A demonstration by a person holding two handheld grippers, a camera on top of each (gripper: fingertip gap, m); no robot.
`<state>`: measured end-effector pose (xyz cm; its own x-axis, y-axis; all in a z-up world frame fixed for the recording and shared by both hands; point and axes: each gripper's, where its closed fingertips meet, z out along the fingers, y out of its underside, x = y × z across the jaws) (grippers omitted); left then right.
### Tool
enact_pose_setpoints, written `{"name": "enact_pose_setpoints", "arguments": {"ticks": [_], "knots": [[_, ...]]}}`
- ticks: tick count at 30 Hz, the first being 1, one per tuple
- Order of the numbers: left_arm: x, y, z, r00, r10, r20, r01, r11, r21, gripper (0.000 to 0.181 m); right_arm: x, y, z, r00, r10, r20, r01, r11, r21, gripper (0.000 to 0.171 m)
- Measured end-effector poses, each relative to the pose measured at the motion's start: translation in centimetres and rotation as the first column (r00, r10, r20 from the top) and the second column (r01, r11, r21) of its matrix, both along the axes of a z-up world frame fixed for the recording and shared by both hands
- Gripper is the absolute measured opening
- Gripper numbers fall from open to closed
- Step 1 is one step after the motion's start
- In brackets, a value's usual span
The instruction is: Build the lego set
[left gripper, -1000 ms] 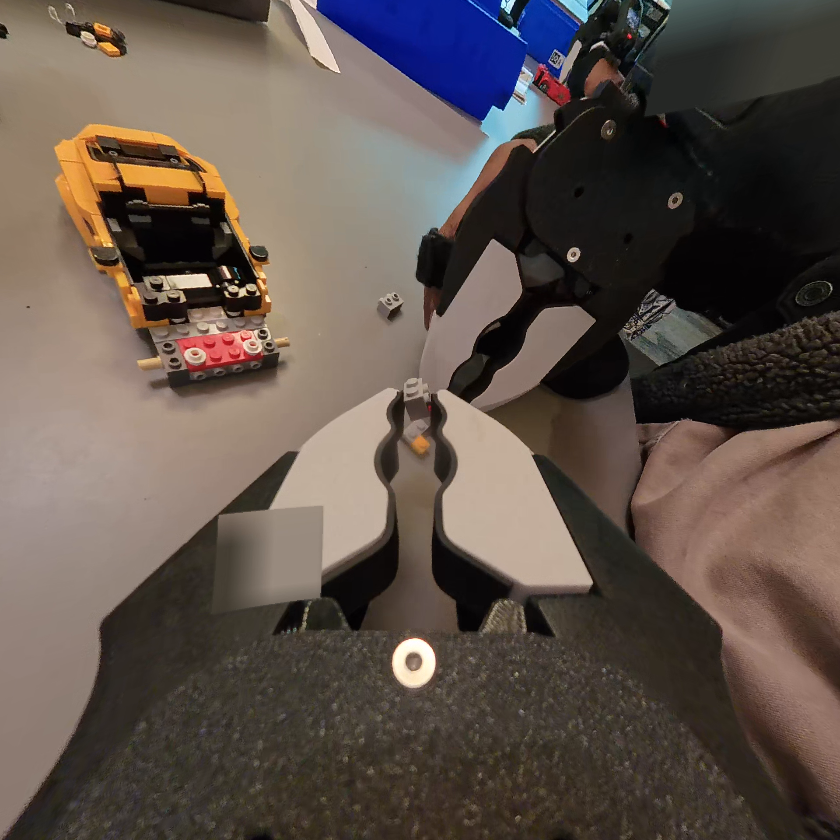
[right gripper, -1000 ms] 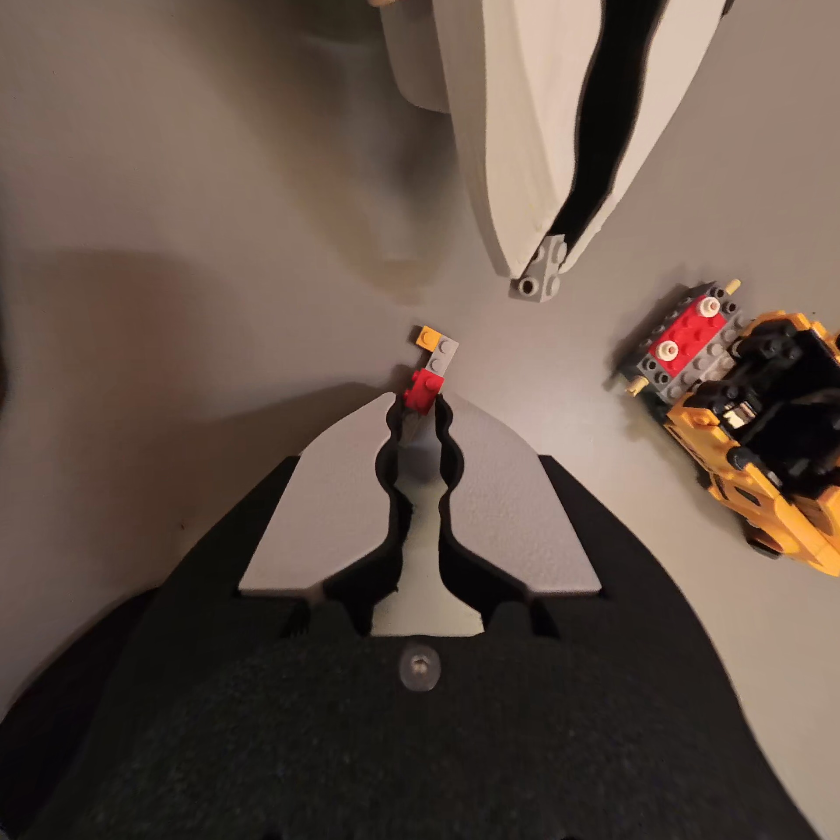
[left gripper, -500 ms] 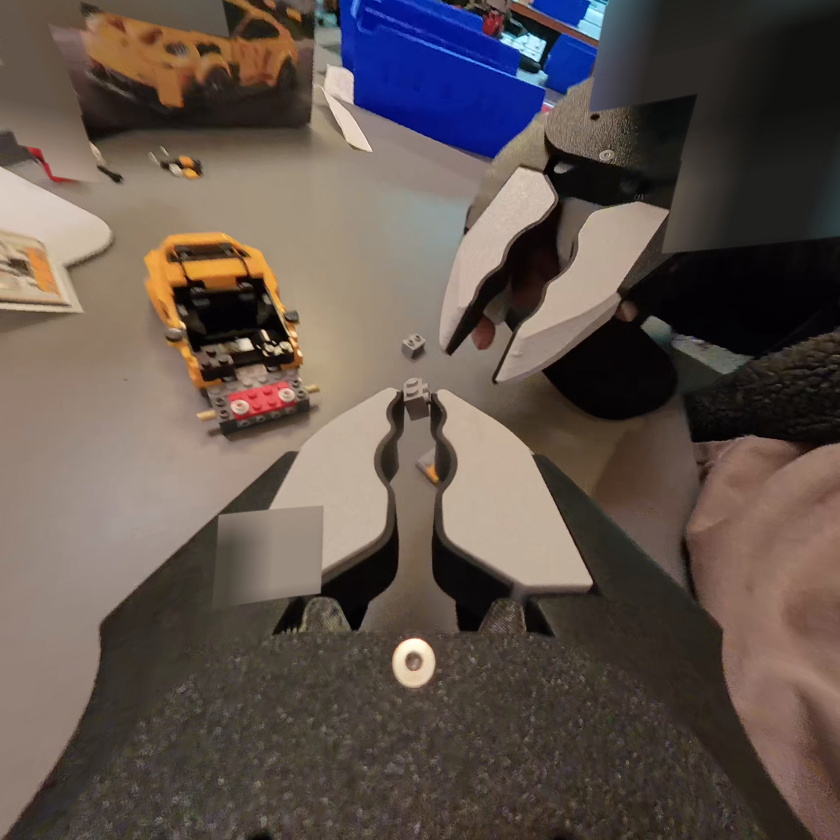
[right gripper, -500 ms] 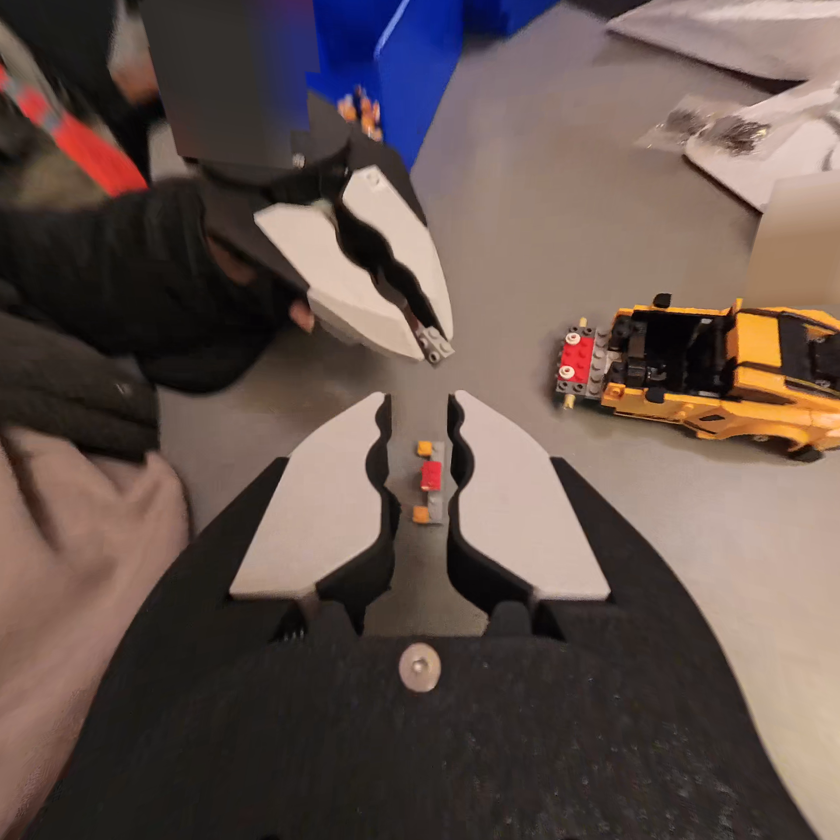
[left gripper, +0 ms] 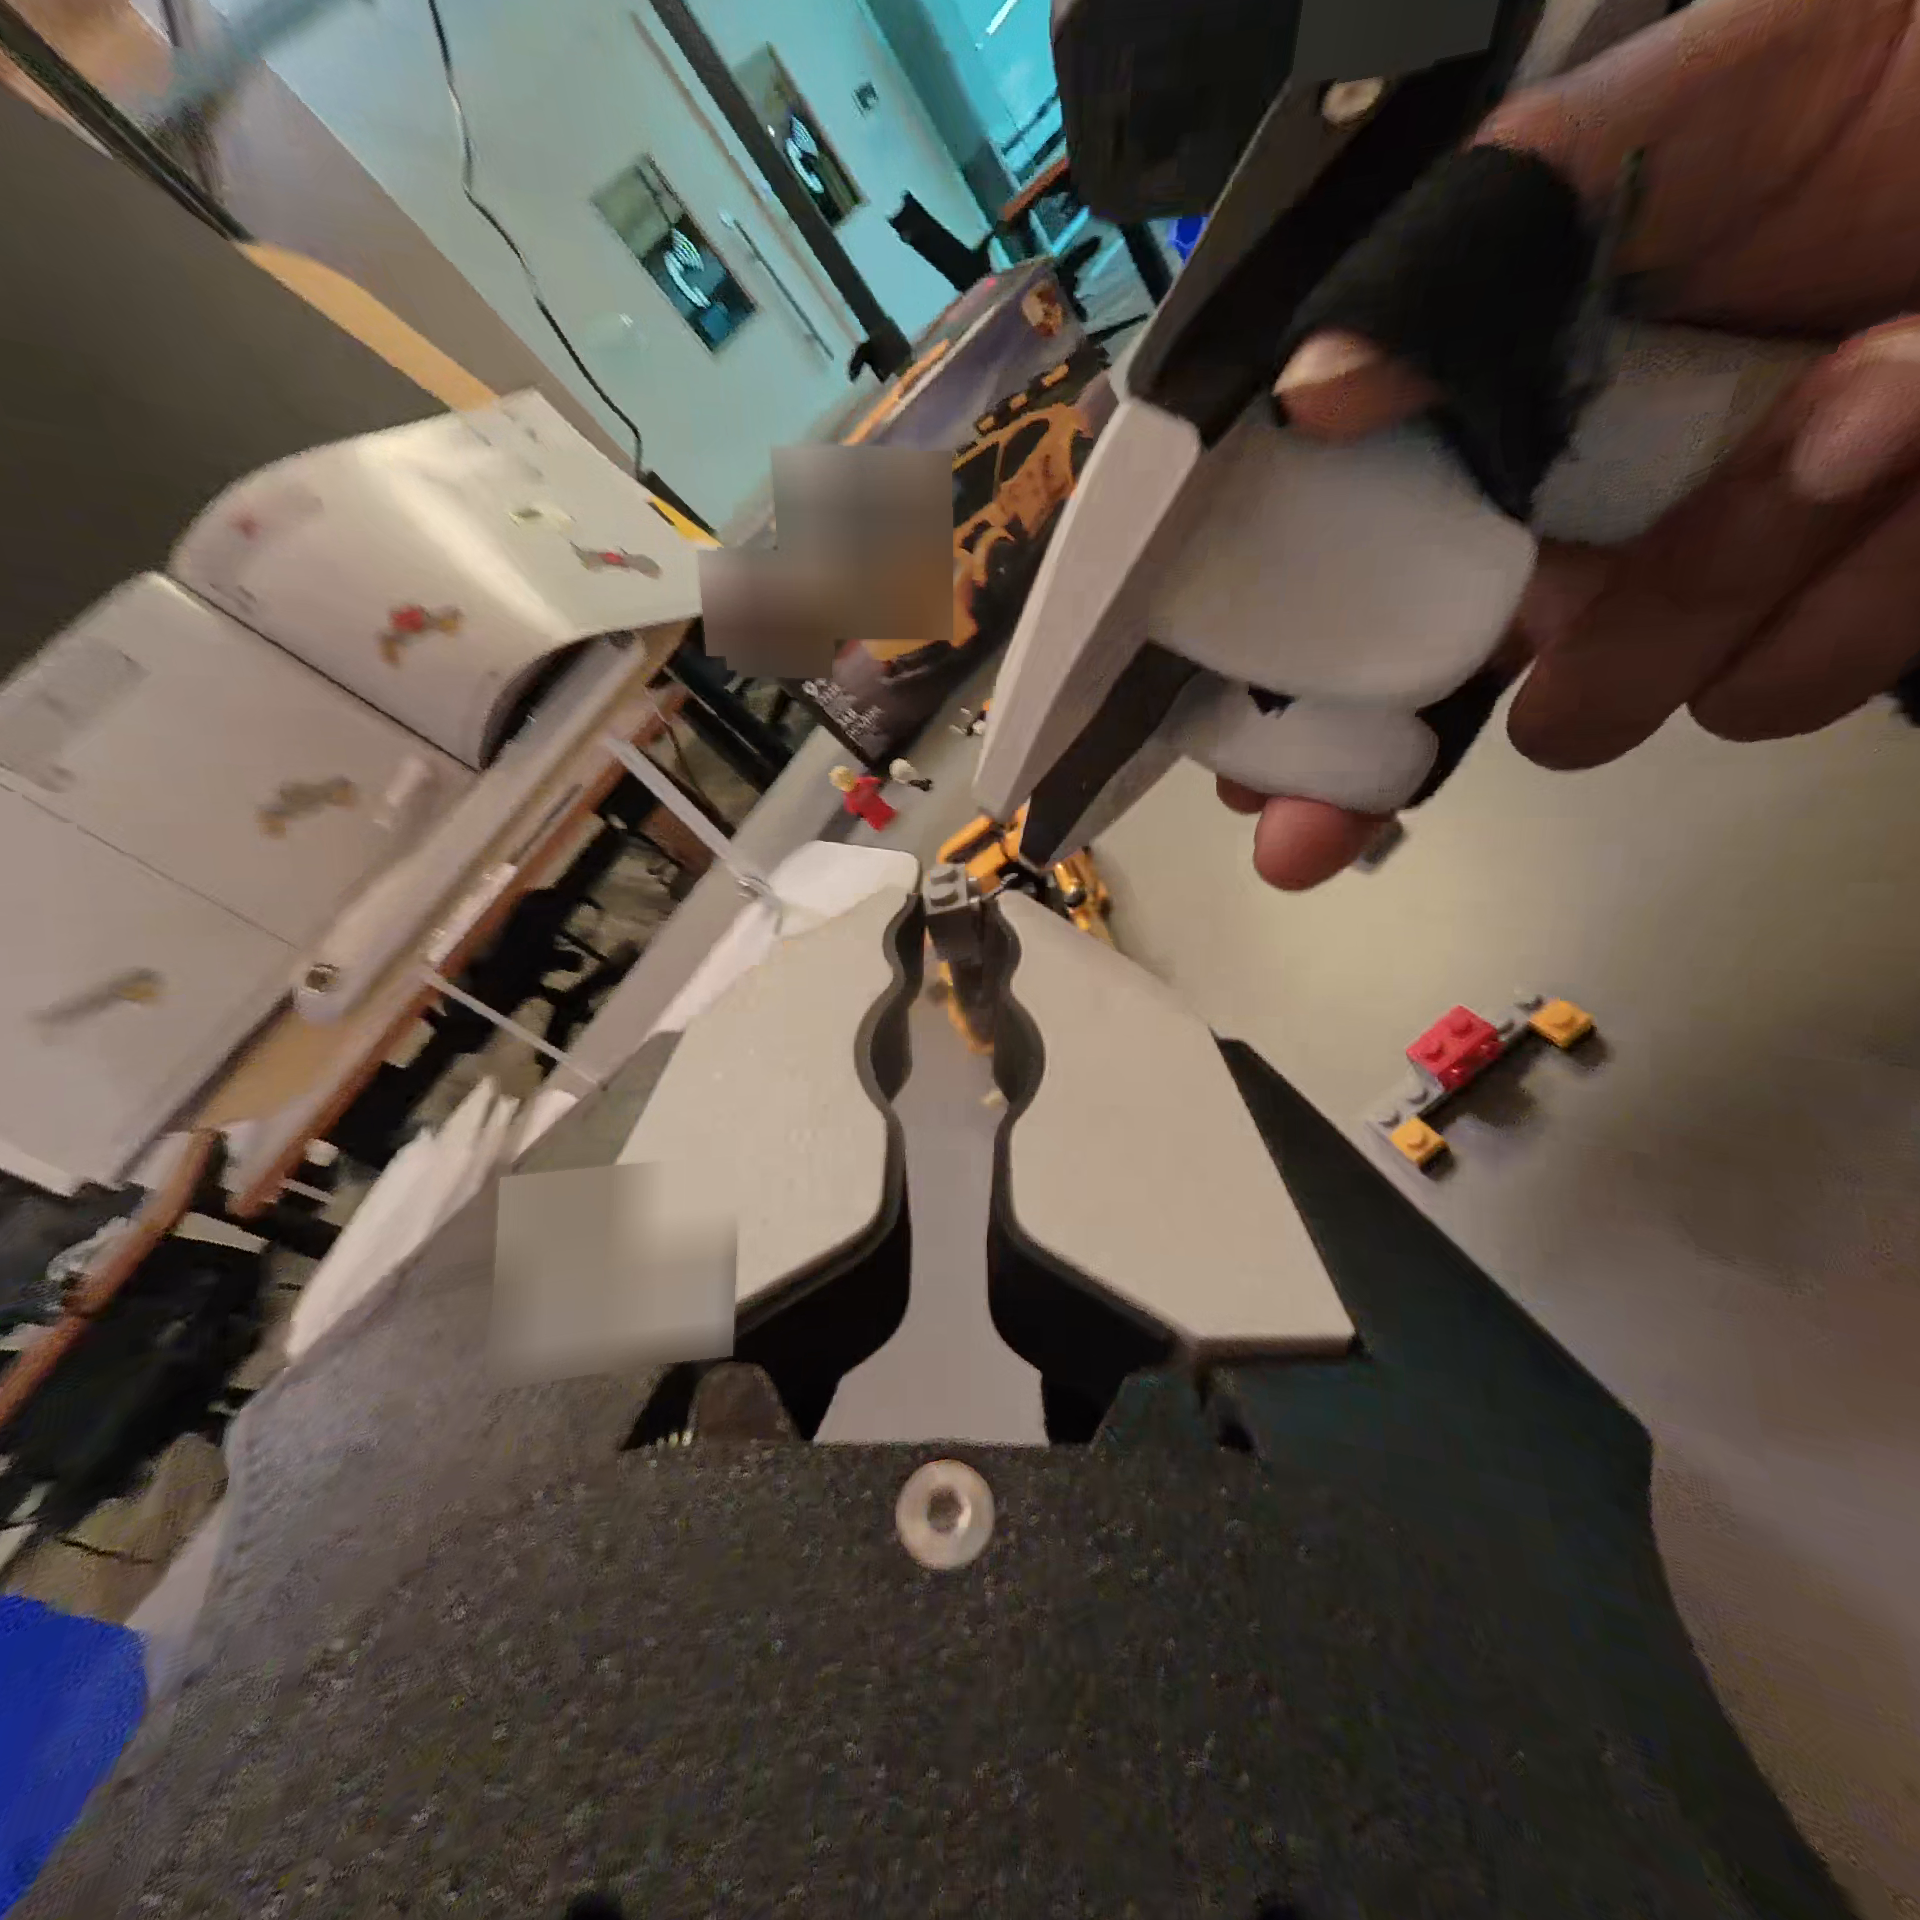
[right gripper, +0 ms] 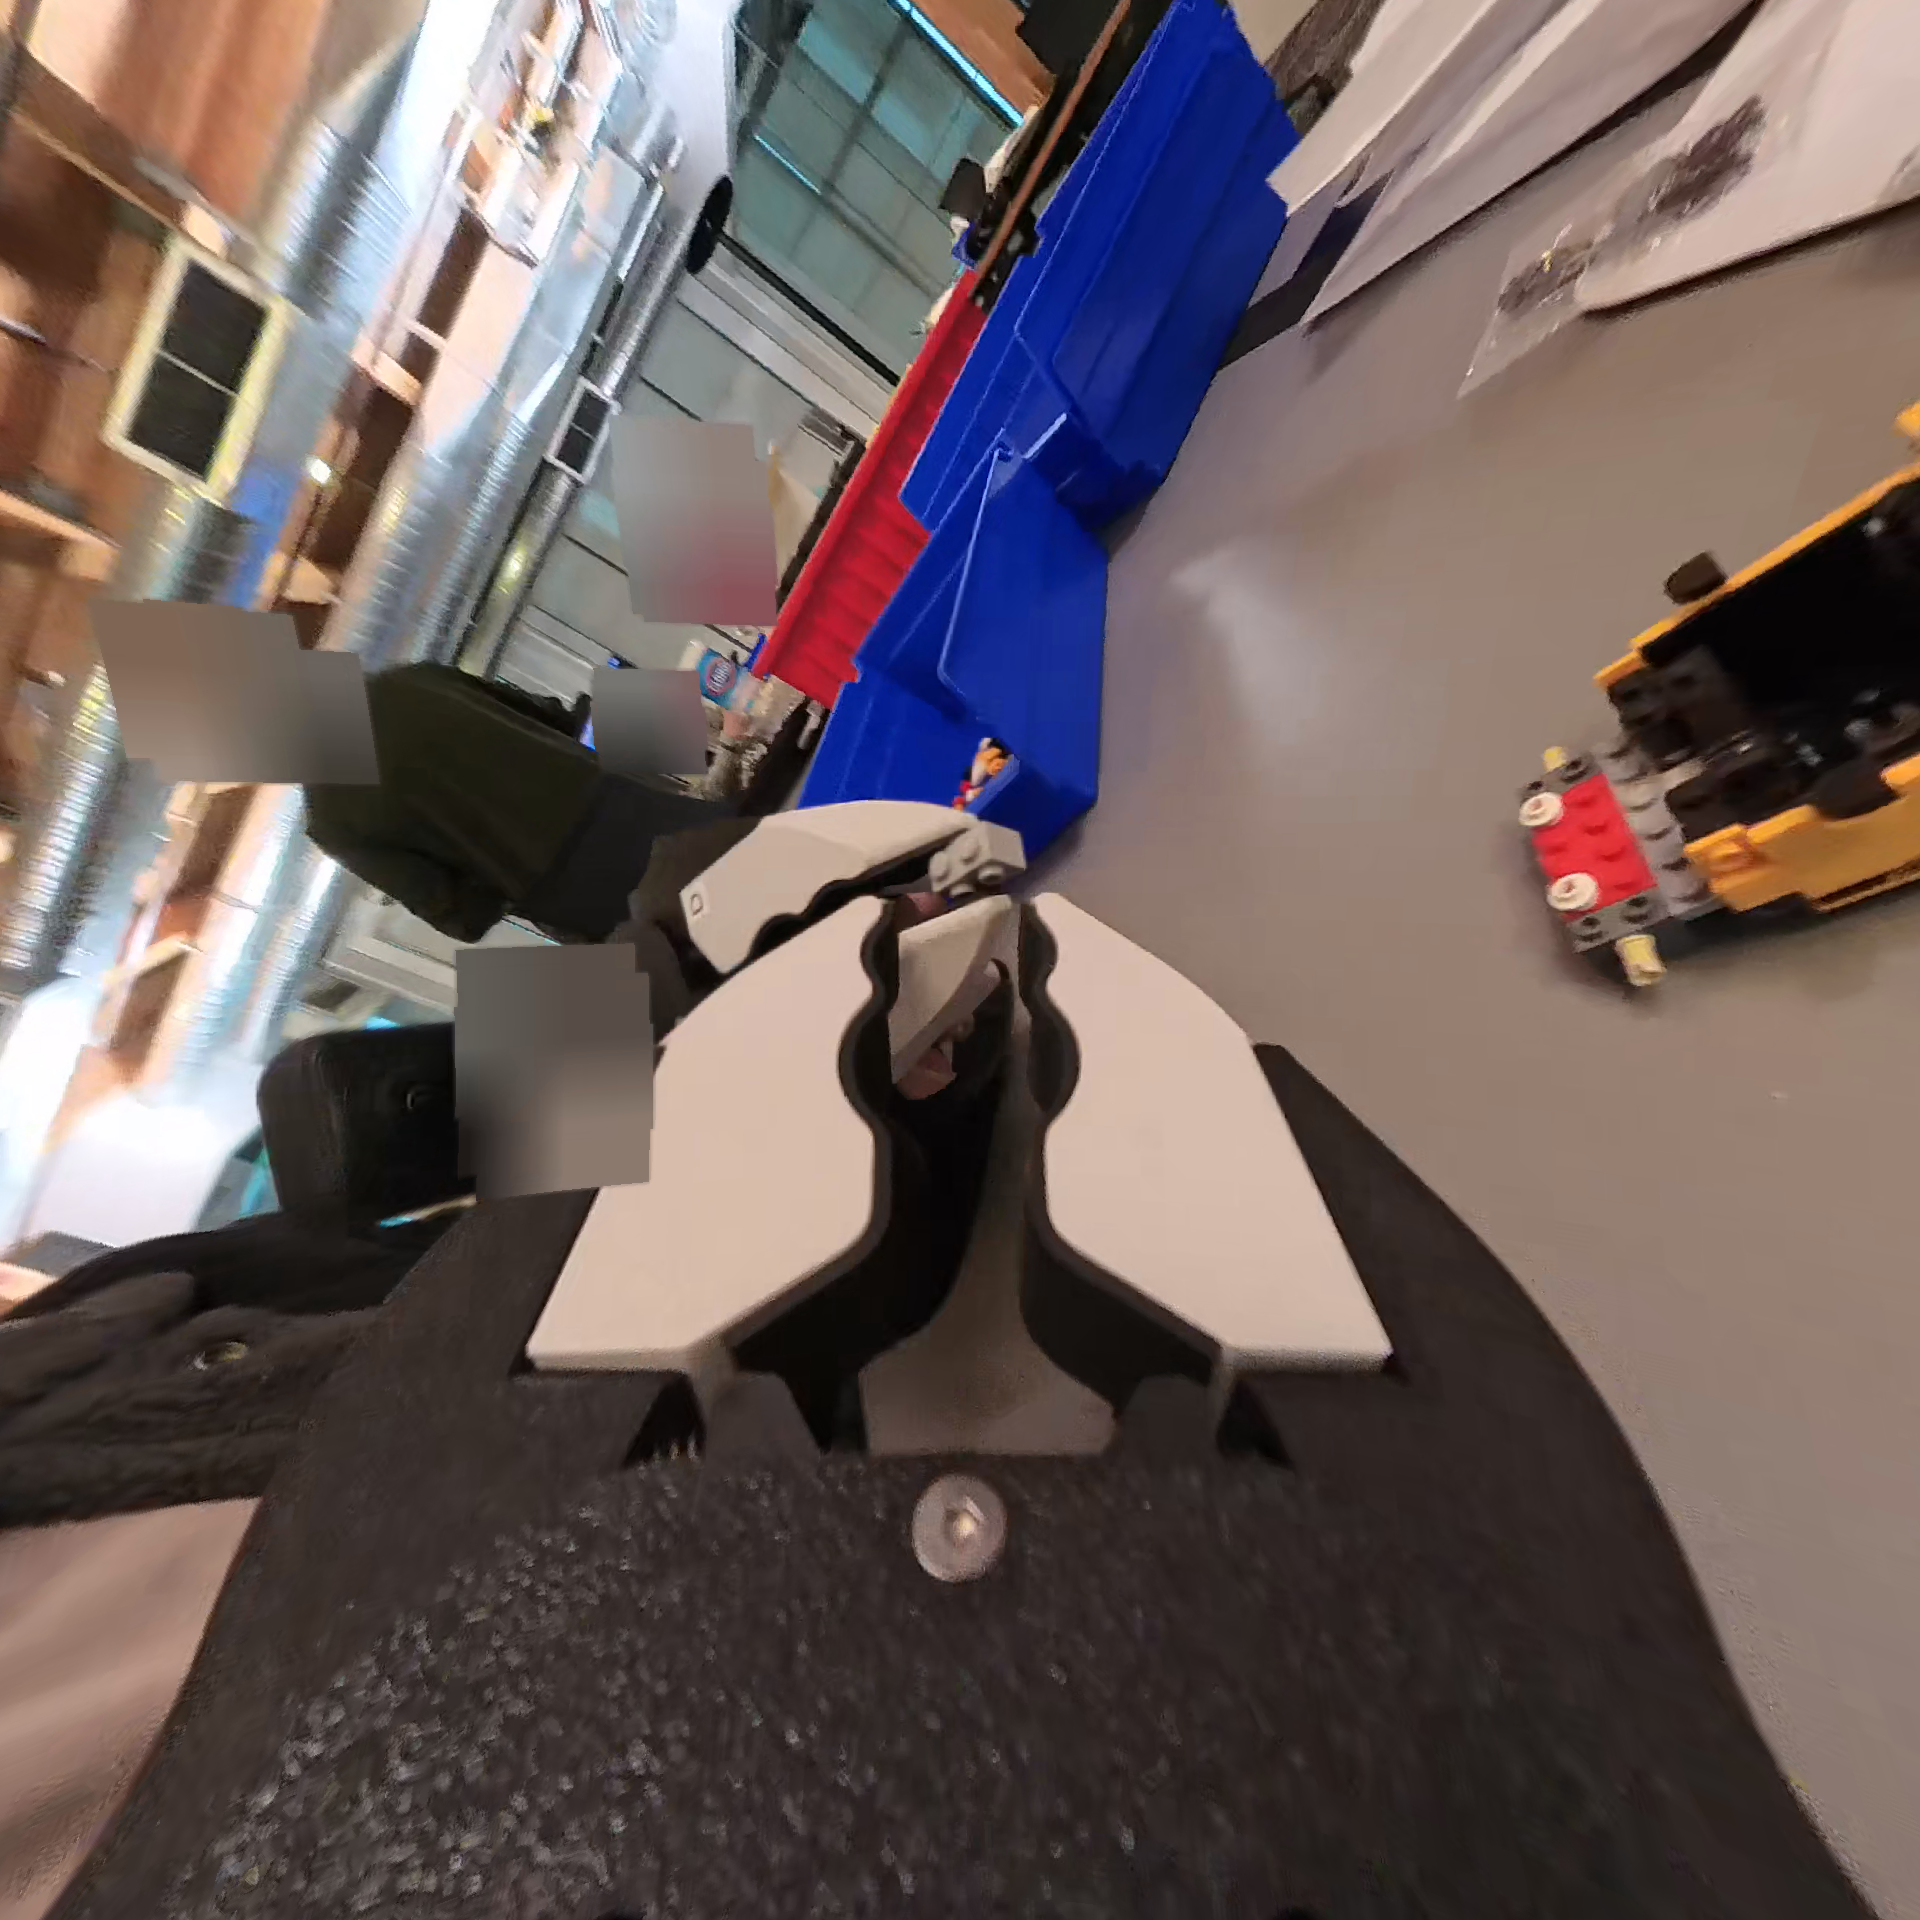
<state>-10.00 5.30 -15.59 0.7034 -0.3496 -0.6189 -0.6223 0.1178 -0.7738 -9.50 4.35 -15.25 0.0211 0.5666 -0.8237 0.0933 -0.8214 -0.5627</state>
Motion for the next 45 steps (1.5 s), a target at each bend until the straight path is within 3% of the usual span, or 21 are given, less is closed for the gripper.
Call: {"name": "enact_pose_setpoints", "arguments": {"ticks": [10, 15, 18, 20, 24, 29, 32, 35, 38, 42, 45], "knots": [[0.6, -0.7, 1.4, 0.999, -0.031, 0.015, 0.030, 0.996, 0.086, 0.010, -0.7, -0.5, 1.1, 0.981, 0.080, -0.177, -0.105, 0.985, -0.138, 0.013], [1.5, -1.6, 1.9, 0.963, -0.191, 0.190, 0.187, 0.982, 0.040, 0.014, 0.5, -0.9, 2.1, 0.957, 0.207, -0.202, -0.199, 0.978, 0.057, 0.011], [2.4, -2.3, 1.9, 0.888, -0.299, 0.350, 0.332, 0.943, -0.037, 0.015, 1.2, -1.2, 2.7, 0.948, 0.282, -0.145, -0.235, 0.932, 0.276, 0.010], [3.0, -2.8, 1.7, 0.782, -0.343, 0.521, 0.468, 0.875, -0.125, 0.015, 1.8, -1.1, 2.6, 0.948, 0.314, -0.052, -0.252, 0.843, 0.475, 0.008], [3.1, -3.4, 2.1, 0.531, -0.281, 0.799, 0.668, 0.720, -0.191, 0.013, 2.6, -1.5, 1.1, 0.929, 0.308, 0.204, -0.346, 0.532, 0.773, 0.008], [3.5, -3.4, 0.5, 0.366, -0.067, 0.928, 0.802, 0.529, -0.278, 0.018, 2.9, -2.8, 0.3, 0.897, 0.253, 0.362, -0.401, 0.124, 0.908, 0.008], [3.9, -4.2, 0.6, 0.269, 0.011, 0.963, 0.880, 0.404, -0.251, 0.020, 2.9, -3.4, 0.1, 0.885, 0.210, 0.416, -0.412, -0.066, 0.909, 0.008], [4.3, -4.7, 0.4, 0.232, 0.060, 0.971, 0.912, 0.334, -0.239, 0.023, 3.1, -3.7, -0.2, 0.868, 0.178, 0.463, -0.428, -0.203, 0.881, 0.008], [4.6, -5.1, 0.3, 0.224, 0.082, 0.971, 0.927, 0.289, -0.239, 0.023, 3.1, -3.8, -0.3, 0.863, 0.146, 0.483, -0.432, -0.282, 0.857, 0.007], [4.5, -4.8, -0.1, 0.238, 0.102, 0.966, 0.918, 0.301, -0.258, 0.022, 3.1, -3.9, -0.9, 0.854, 0.098, 0.511, -0.441, -0.386, 0.810, 0.008], [4.4, -4.7, -0.4, 0.295, 0.054, 0.954, 0.893, 0.339, -0.296, 0.017, 3.0, -3.9, -1.2, 0.854, 0.067, 0.516, -0.441, -0.432, 0.787, 0.008]]}}
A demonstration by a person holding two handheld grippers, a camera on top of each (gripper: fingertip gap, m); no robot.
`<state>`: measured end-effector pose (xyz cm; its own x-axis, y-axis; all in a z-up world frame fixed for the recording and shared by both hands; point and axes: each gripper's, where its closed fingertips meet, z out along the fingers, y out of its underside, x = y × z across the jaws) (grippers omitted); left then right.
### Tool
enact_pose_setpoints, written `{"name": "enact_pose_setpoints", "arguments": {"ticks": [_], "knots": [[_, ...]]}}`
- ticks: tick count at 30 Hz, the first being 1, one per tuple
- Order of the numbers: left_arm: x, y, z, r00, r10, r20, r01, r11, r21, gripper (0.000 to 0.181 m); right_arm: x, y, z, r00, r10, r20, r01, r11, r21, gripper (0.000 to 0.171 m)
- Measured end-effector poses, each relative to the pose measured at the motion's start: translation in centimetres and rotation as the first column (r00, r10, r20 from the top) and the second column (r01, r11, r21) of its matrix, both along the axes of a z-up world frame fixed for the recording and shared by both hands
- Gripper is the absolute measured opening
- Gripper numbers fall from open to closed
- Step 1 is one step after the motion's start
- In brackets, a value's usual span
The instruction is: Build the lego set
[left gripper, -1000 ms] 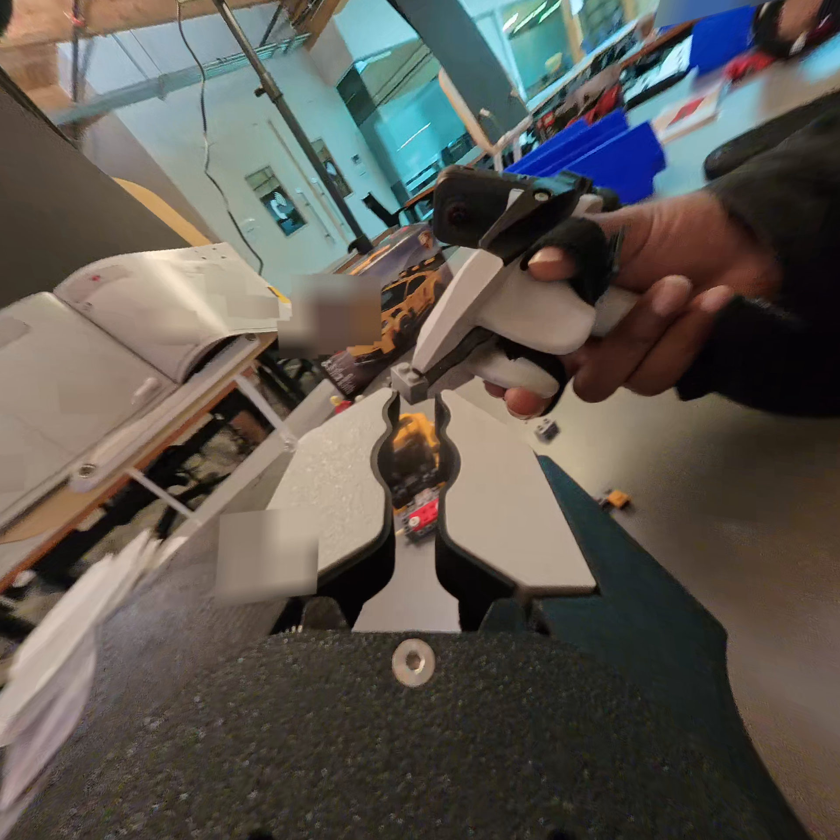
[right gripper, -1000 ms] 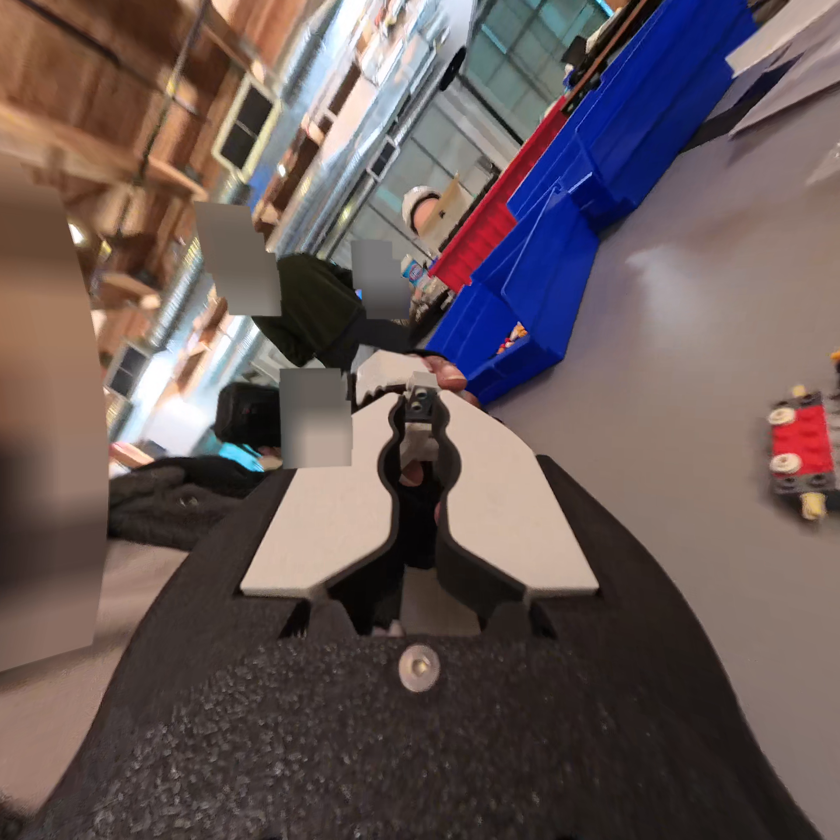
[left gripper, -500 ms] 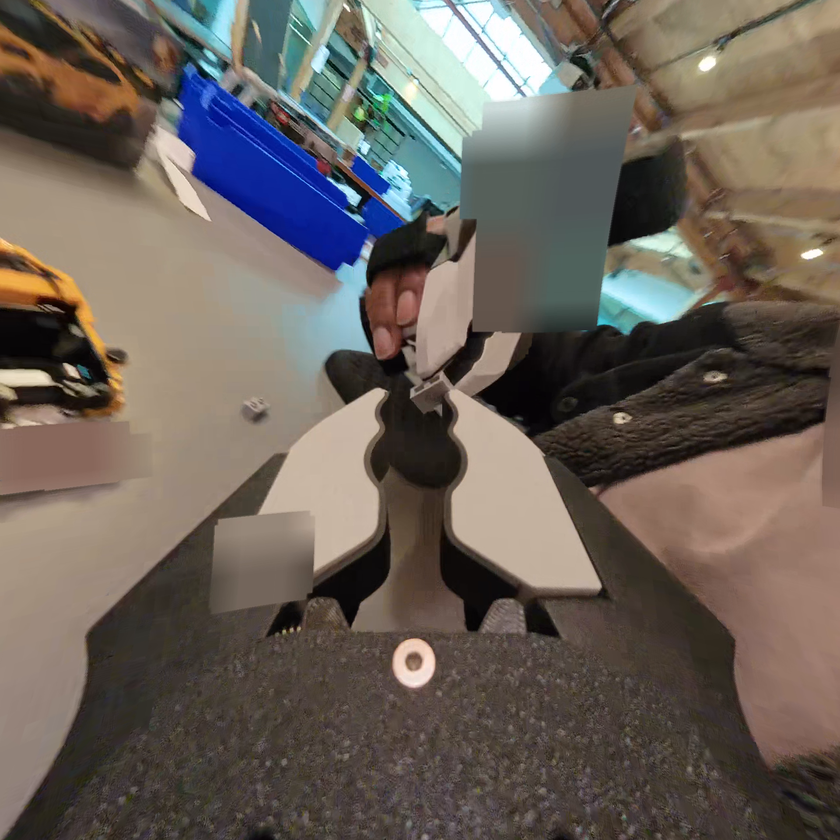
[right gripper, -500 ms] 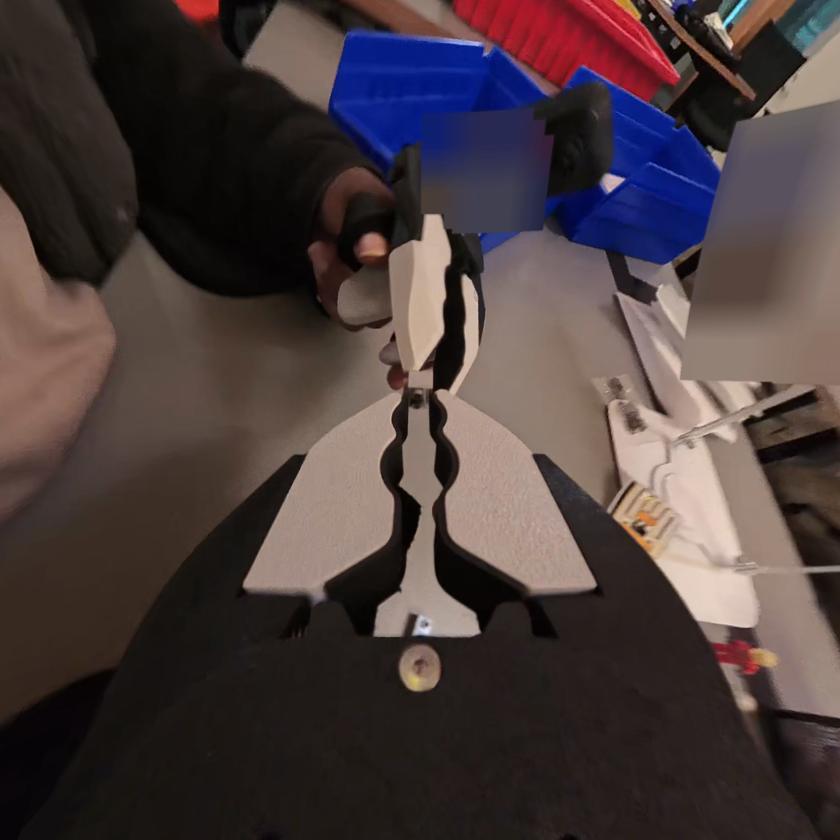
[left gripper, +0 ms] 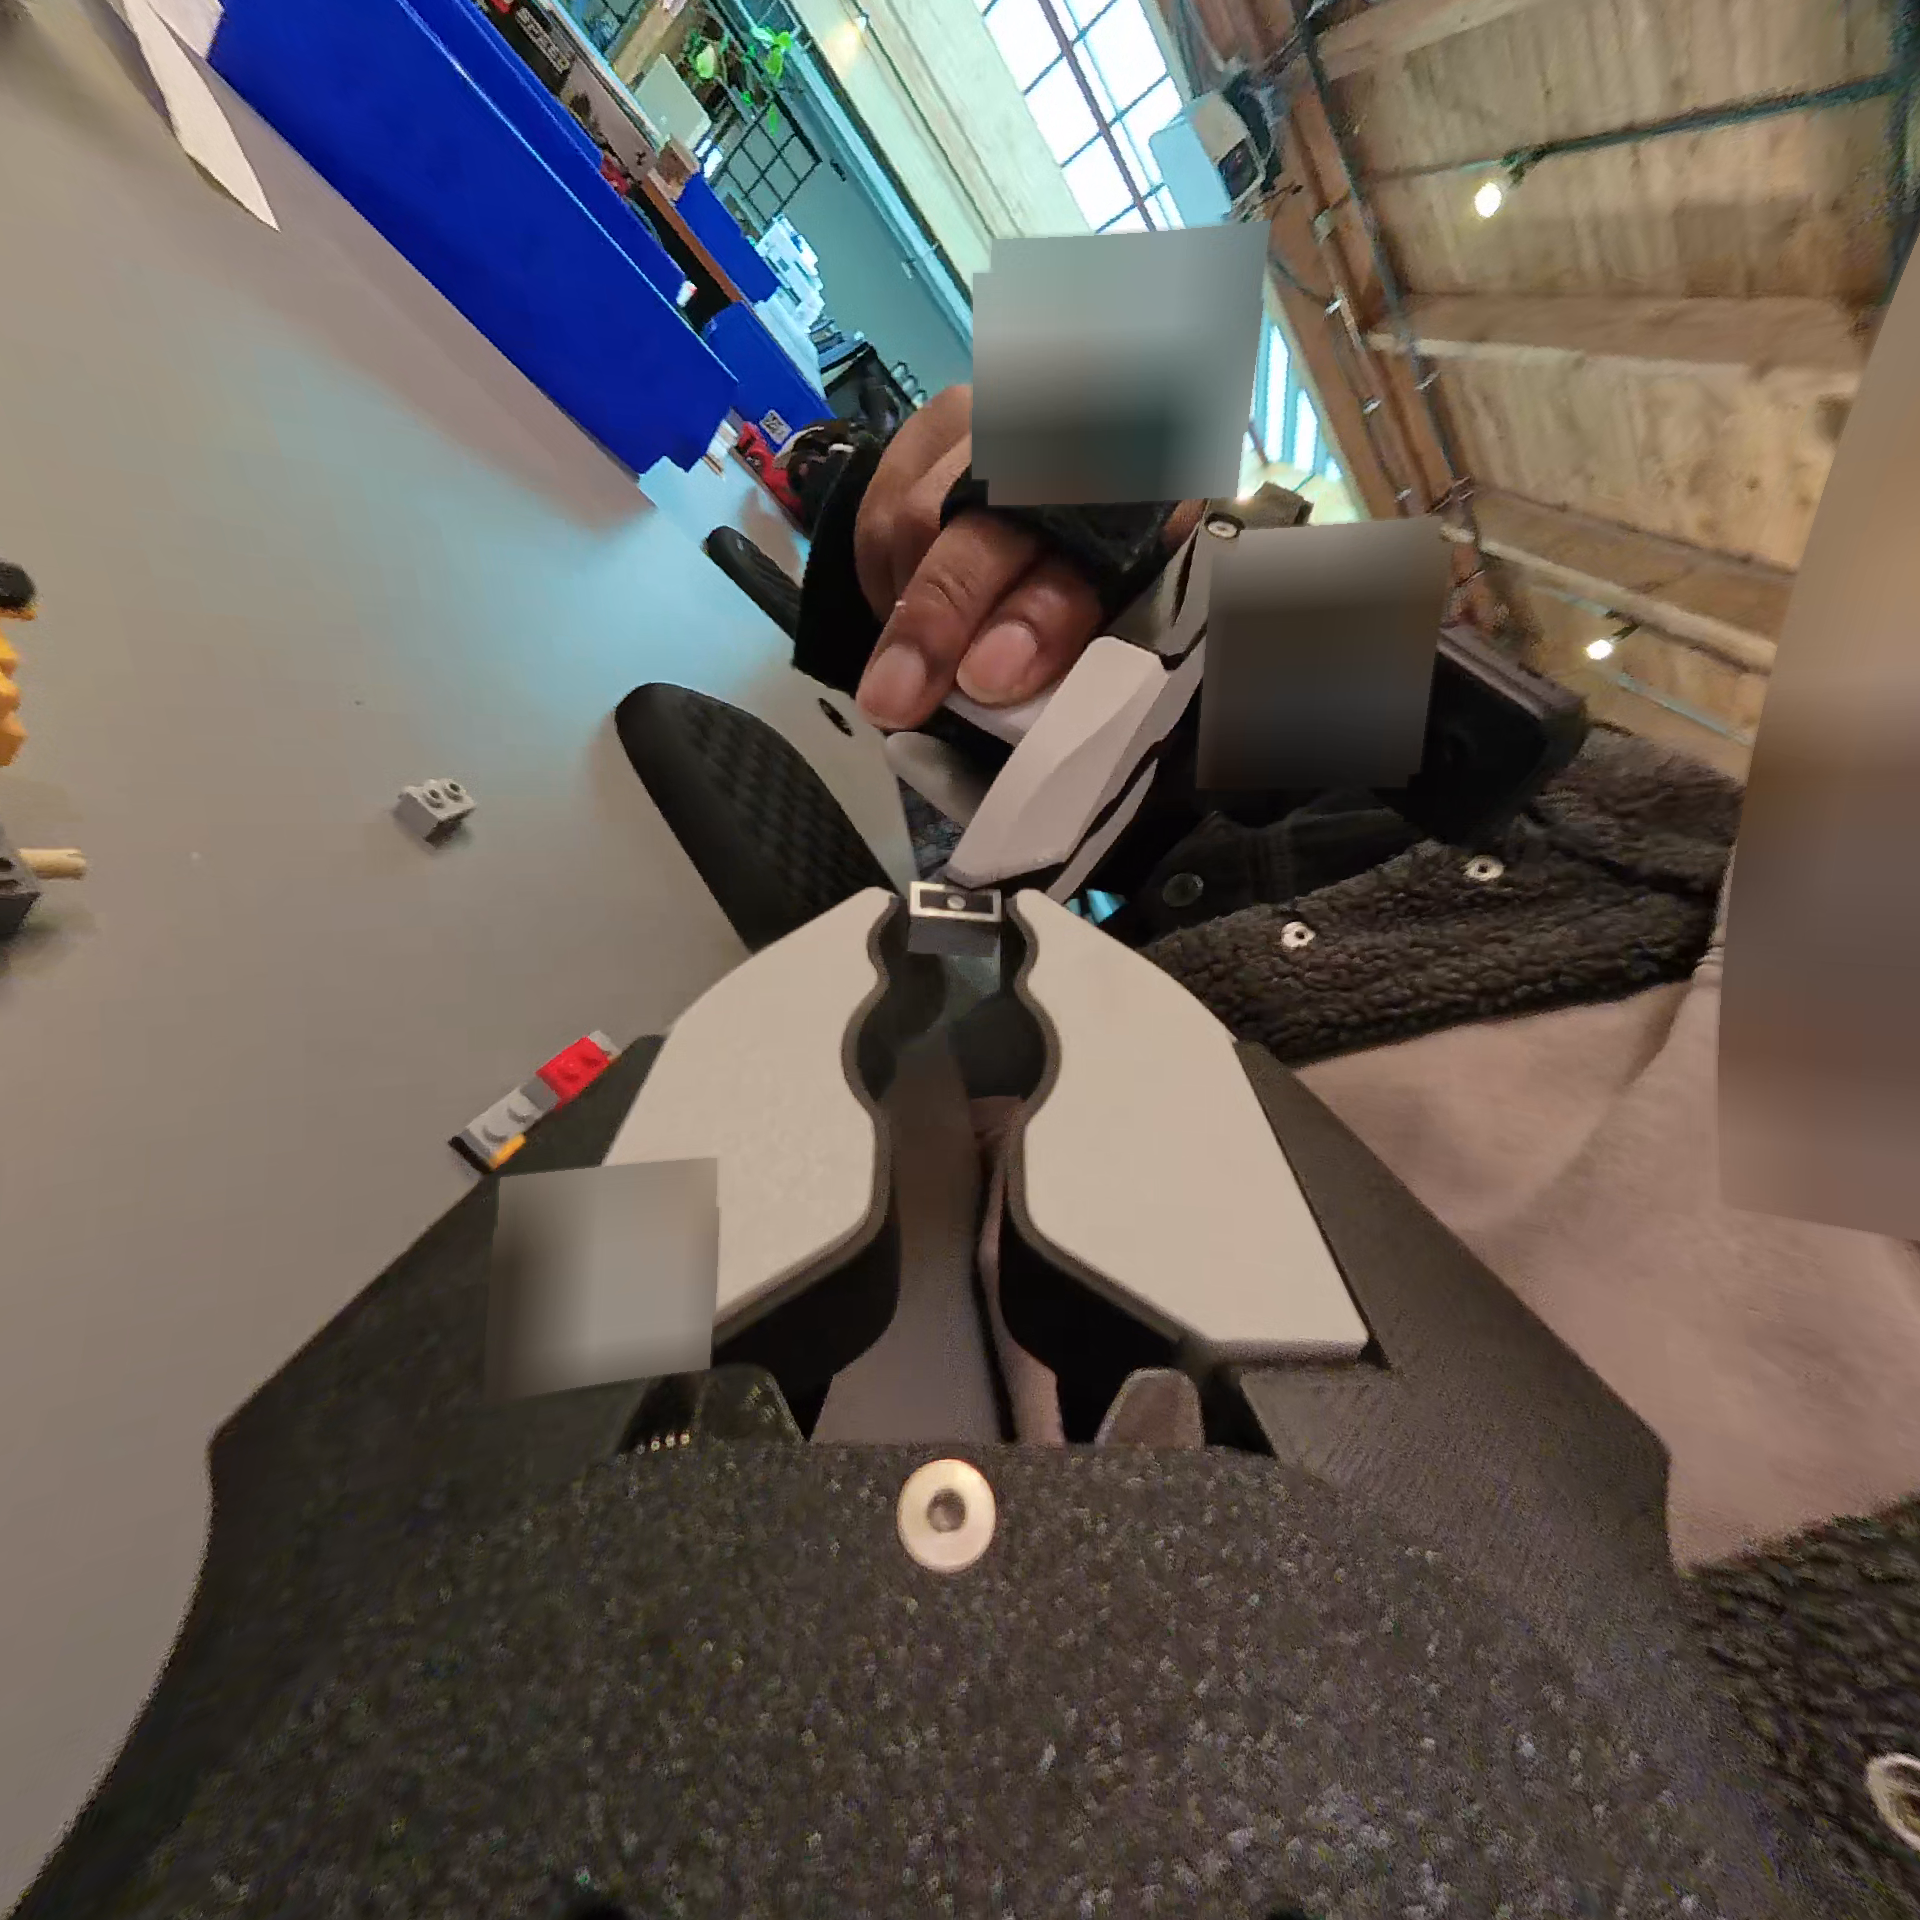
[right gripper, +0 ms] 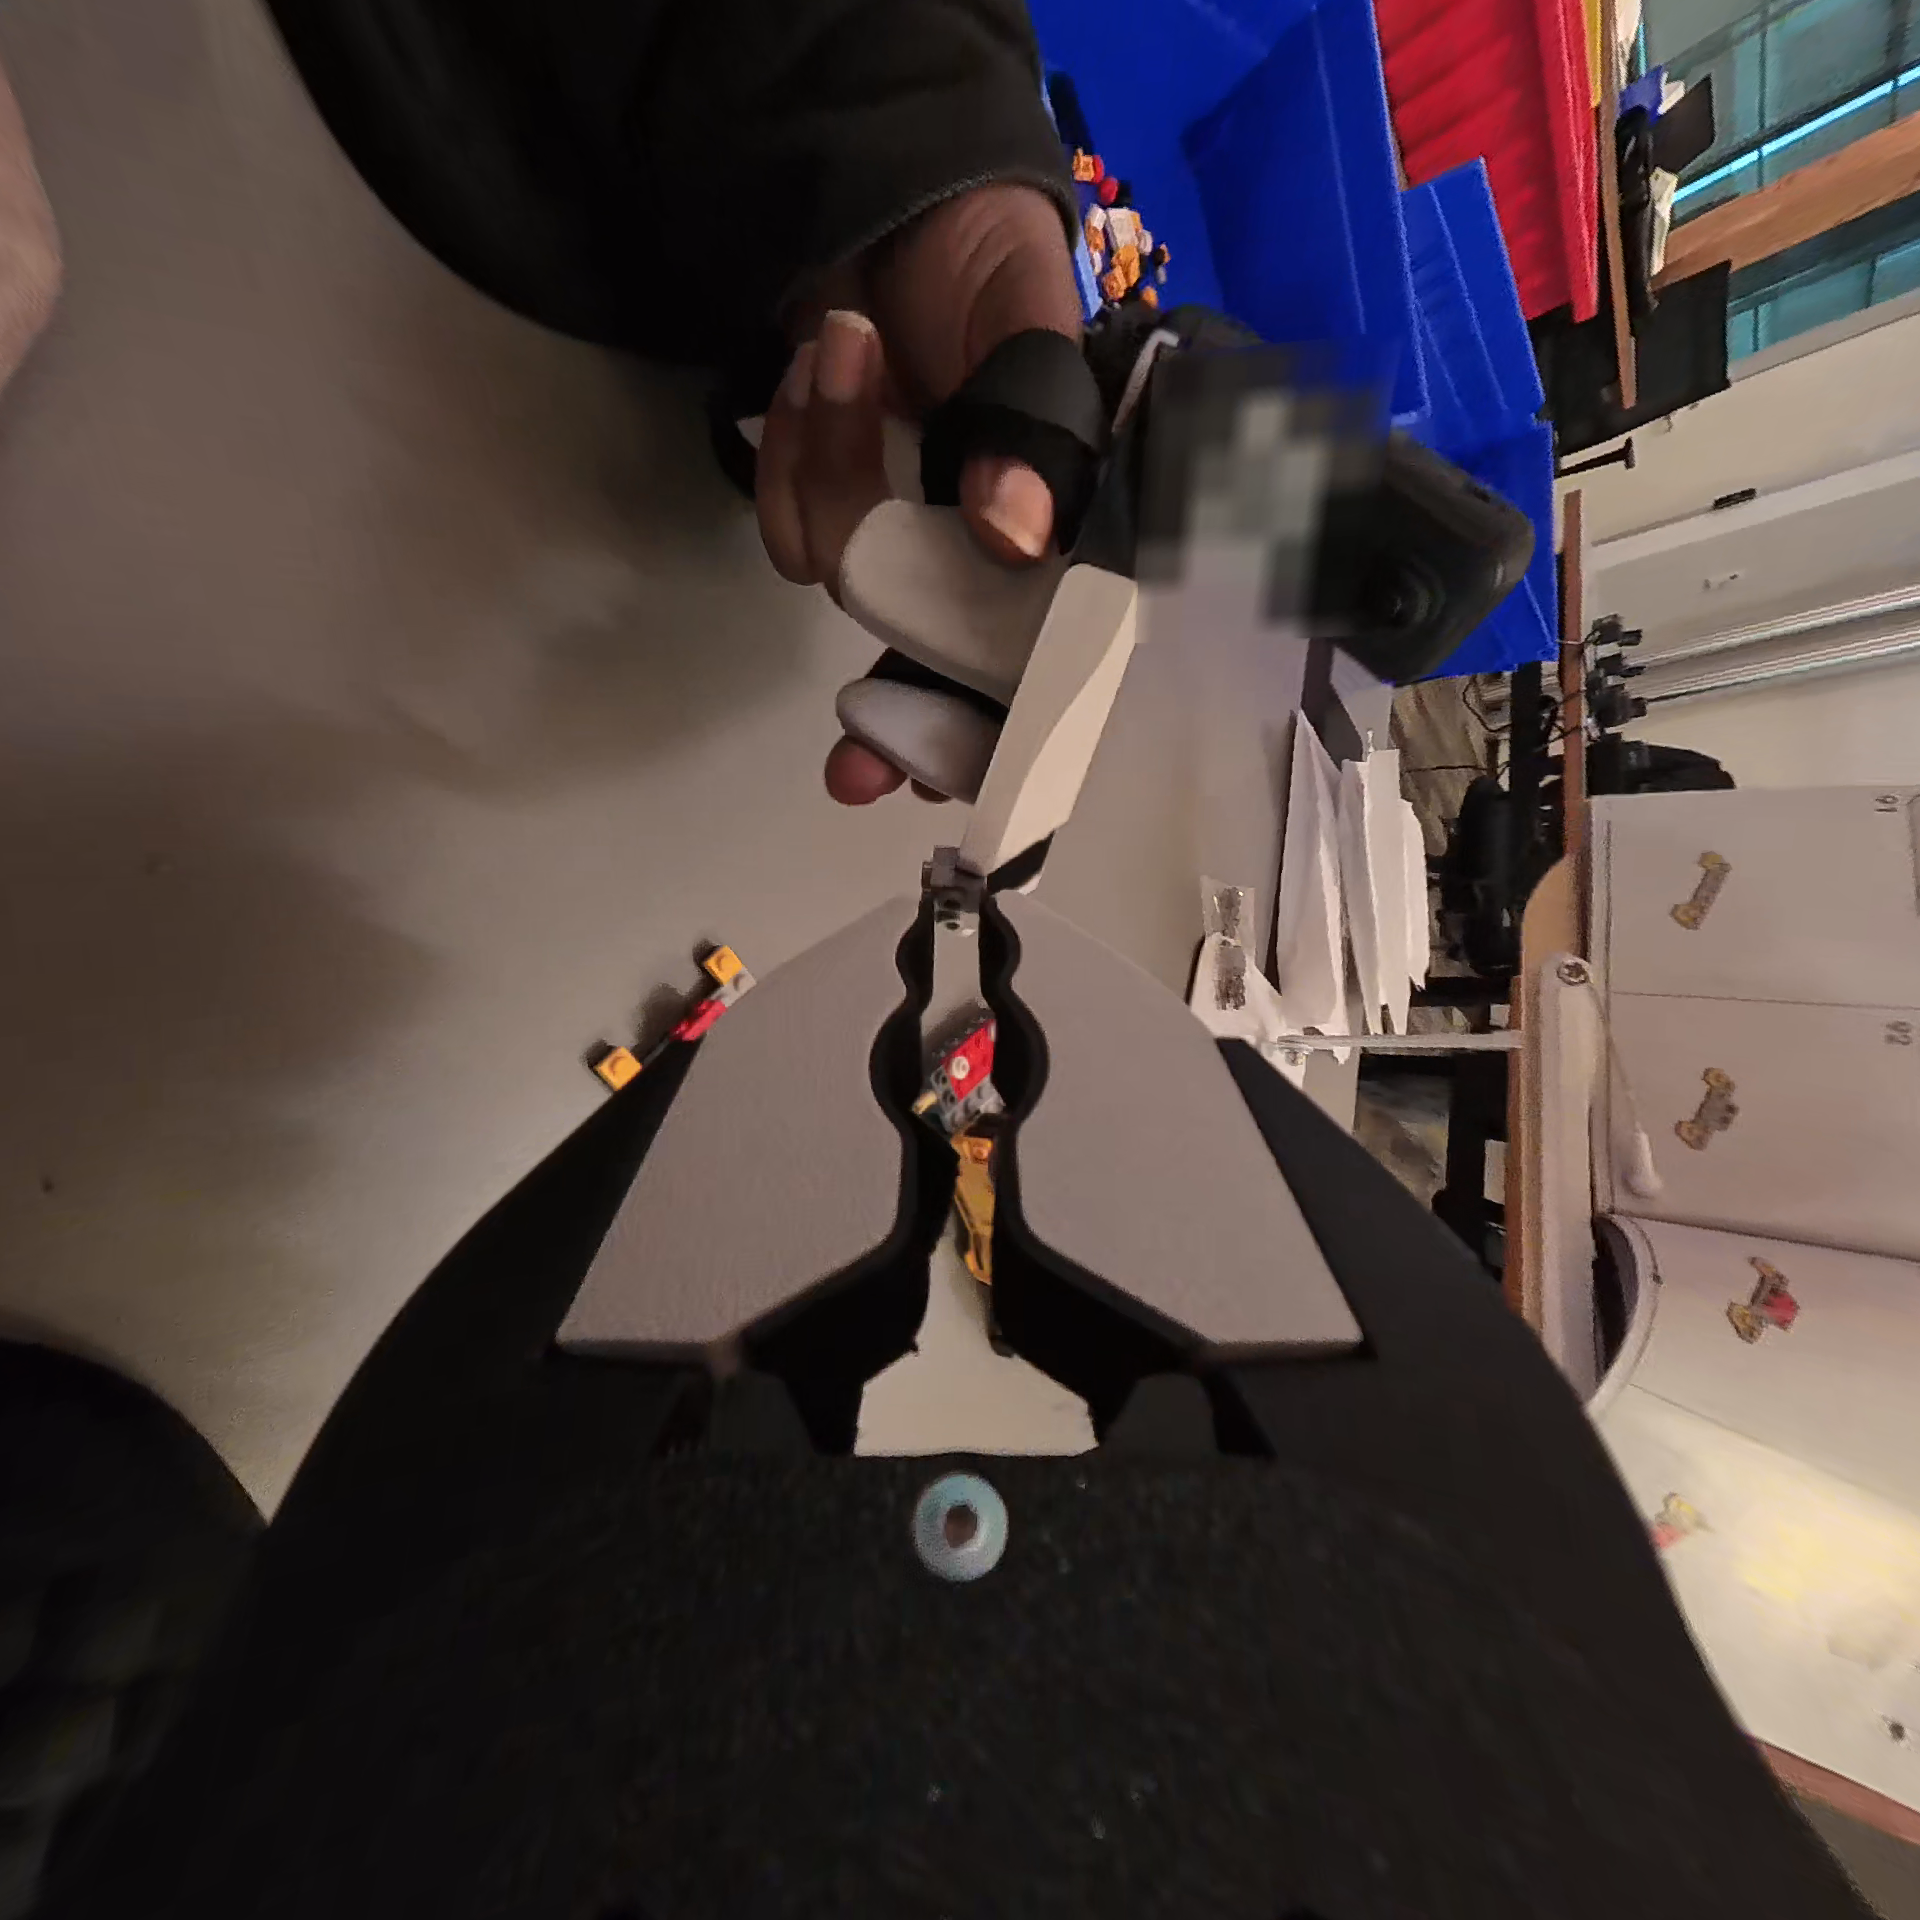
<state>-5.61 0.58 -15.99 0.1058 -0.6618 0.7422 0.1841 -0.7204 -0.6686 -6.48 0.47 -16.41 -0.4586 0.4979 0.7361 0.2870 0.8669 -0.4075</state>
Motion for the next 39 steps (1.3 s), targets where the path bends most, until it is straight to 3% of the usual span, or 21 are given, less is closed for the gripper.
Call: {"name": "enact_pose_setpoints", "arguments": {"ticks": [3, 6, 10, 13, 16, 20, 25, 29, 35, 39], "knots": [[-0.3, 0.1, 0.7, 0.996, 0.064, -0.056, -0.054, 0.986, 0.155, 0.016, -0.2, 0.2, 0.6, 0.998, -0.055, -0.039, 0.050, 0.992, -0.116, 0.006], [-0.9, 0.3, 1.8, 0.978, 0.176, -0.113, -0.124, 0.923, 0.364, 0.016, 0.1, 0.6, 1.9, 0.988, -0.138, -0.072, 0.096, 0.903, -0.418, 0.007], [-0.8, 0.3, 2.3, 0.931, 0.315, -0.186, -0.149, 0.792, 0.592, 0.016, 0.5, 0.6, 2.5, 0.980, -0.198, 0.001, 0.121, 0.594, -0.795, 0.016], [-0.7, 0.4, 2.1, 0.884, 0.405, -0.234, -0.132, 0.695, 0.707, 0.017, 0.5, 0.5, 2.9, 0.978, -0.206, 0.037, 0.113, 0.371, -0.922, 0.016], [-0.6, 0.3, 2.2, 0.852, 0.460, -0.248, -0.108, 0.619, 0.778, 0.017, 0.3, 0.1, 2.9, 0.980, -0.175, 0.090, 0.122, 0.183, -0.975, 0.016], [-0.5, -0.2, 3.0, 0.853, 0.482, -0.200, -0.111, 0.542, 0.833, 0.017, -0.1, -0.4, 2.7, 0.985, -0.123, 0.121, 0.127, 0.038, -0.991, 0.019], [-0.5, -1.7, 5.3, 0.880, 0.472, -0.059, -0.158, 0.407, 0.900, 0.017, -0.1, -1.4, 4.6, 0.998, 0.012, 0.064, 0.065, -0.254, -0.965, 0.021], [-0.3, -2.2, 5.8, 0.885, 0.464, -0.029, -0.164, 0.368, 0.915, 0.016, -0.2, -2.9, 6.2, 0.993, 0.109, -0.041, 0.009, -0.423, -0.906, 0.022], [-0.3, -2.4, 6.0, 0.889, 0.458, -0.022, -0.161, 0.356, 0.921, 0.016, -0.5, -3.2, 6.3, 0.990, 0.125, -0.065, -0.002, -0.452, -0.892, 0.013], [-0.2, -2.2, 5.7, 0.892, 0.451, -0.040, -0.157, 0.390, 0.907, 0.017, -0.4, -3.0, 6.0, 0.994, 0.096, -0.056, -0.017, -0.363, -0.932, 0.012]]}}
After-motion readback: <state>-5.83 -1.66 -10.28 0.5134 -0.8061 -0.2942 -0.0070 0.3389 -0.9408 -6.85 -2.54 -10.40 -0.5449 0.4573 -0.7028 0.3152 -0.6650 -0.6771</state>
